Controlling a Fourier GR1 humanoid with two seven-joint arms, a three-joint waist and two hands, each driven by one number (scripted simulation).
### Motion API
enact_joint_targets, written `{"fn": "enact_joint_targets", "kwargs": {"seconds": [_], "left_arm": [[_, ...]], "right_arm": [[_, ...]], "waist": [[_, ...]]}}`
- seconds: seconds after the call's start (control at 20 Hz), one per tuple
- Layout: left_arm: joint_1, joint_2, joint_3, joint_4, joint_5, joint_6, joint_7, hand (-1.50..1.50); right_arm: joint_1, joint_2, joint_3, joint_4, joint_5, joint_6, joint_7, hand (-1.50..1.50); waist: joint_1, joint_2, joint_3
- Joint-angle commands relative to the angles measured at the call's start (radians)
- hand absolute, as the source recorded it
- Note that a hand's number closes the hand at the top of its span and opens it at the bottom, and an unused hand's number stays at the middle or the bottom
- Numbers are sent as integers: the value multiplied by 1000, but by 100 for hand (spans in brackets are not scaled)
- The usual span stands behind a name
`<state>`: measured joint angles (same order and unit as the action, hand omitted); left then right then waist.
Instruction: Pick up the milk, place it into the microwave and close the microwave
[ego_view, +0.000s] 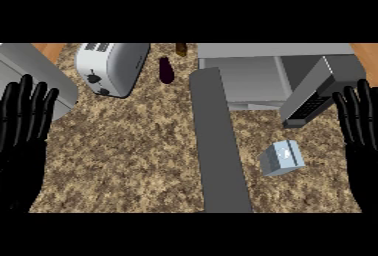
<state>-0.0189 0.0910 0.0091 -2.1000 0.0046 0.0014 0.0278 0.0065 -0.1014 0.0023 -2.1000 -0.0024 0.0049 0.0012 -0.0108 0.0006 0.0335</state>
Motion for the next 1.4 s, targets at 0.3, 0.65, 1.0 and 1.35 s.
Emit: {"fn": "enact_joint_targets", "kwargs": {"seconds": [0.3,0.65,1.0,1.35], "left_arm": [[32,-57,13,17,165,-30,73,-150],[282,-53,26,-163,234,-111,36,-150],[384,-25,107,-314,354,-175,120,-150],[507,-62,145,-329,382,-261,44,-150]], "right_arm": [[23,48,90,-165,127,-91,199,-150],[85,63,113,-199,193,-125,228,-150],[157,96,184,-198,304,-182,217,-150],[231,101,173,27,286,-279,28,-150]], "waist": [[11,-5,-36],[16,-2,-34],[16,-2,-33],[19,-2,-33]]}}
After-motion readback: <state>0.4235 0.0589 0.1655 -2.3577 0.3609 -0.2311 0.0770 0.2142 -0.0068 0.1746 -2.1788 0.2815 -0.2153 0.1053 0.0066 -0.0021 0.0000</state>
